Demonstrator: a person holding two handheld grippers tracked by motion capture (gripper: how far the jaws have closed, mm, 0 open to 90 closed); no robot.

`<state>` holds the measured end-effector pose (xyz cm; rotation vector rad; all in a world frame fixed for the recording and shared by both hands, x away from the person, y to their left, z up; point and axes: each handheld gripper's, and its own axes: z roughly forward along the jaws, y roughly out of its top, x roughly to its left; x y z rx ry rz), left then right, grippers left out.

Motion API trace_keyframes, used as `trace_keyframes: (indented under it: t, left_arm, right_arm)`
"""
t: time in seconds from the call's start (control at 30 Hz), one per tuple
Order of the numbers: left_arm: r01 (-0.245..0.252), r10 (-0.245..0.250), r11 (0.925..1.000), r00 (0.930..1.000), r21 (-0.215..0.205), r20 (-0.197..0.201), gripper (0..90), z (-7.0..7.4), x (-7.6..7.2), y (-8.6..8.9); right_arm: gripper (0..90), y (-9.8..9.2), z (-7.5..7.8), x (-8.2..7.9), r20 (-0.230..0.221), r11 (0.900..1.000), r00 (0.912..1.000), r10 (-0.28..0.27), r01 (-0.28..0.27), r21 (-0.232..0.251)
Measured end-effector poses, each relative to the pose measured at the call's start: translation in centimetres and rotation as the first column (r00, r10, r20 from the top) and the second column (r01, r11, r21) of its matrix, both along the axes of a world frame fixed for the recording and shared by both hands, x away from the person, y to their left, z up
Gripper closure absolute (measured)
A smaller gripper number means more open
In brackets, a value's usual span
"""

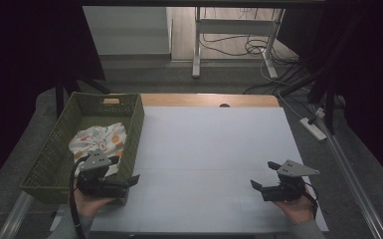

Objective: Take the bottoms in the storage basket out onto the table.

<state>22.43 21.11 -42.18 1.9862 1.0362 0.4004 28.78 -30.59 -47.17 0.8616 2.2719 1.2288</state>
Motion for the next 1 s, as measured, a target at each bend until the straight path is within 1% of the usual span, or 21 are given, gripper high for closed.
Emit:
trace_keyframes:
  t: [0.1,0.27,0.6,0.8,0.93,1.0]
  left_arm:
    - [-0.002,0.002,1.0000,1.0000,0.002,-0.001,7.7,-0.03,-0.01,0.00]
    - [-0.007,0.007,1.0000,1.0000,-0.004,0.006,8.0,-0.06,-0.16,0.00]
    - [-0.015,0.015,0.9999,0.9998,-0.004,0.016,8.1,0.11,-0.61,0.15]
    - [-0.028,0.028,0.9996,0.9994,-0.009,0.019,8.3,0.11,-0.64,0.30]
    - [-0.027,0.027,0.9996,0.9993,-0.009,0.024,8.4,0.20,-0.72,0.32]
    - [-0.025,0.026,0.9995,0.9993,-0.018,0.026,8.5,0.21,-0.71,0.31]
  right_arm:
    - [9.6,0.05,-0.01,0.02,0.001,1.000,1.0000,0.001,-0.001,-0.002]
    - [11.4,0.20,-0.32,0.22,-0.019,1.000,0.9996,0.019,-0.020,-0.014]
    - [11.2,0.60,-0.50,0.56,-0.032,0.999,0.9991,0.028,-0.029,-0.029]
    - [11.4,0.32,-0.41,0.64,-0.025,1.000,0.9996,0.013,-0.013,-0.010]
    - [11.6,0.23,-0.38,0.65,-0.018,1.000,0.9998,0.006,-0.006,-0.004]
    - [11.7,0.24,-0.40,0.66,-0.019,1.000,0.9998,0.005,-0.005,-0.005]
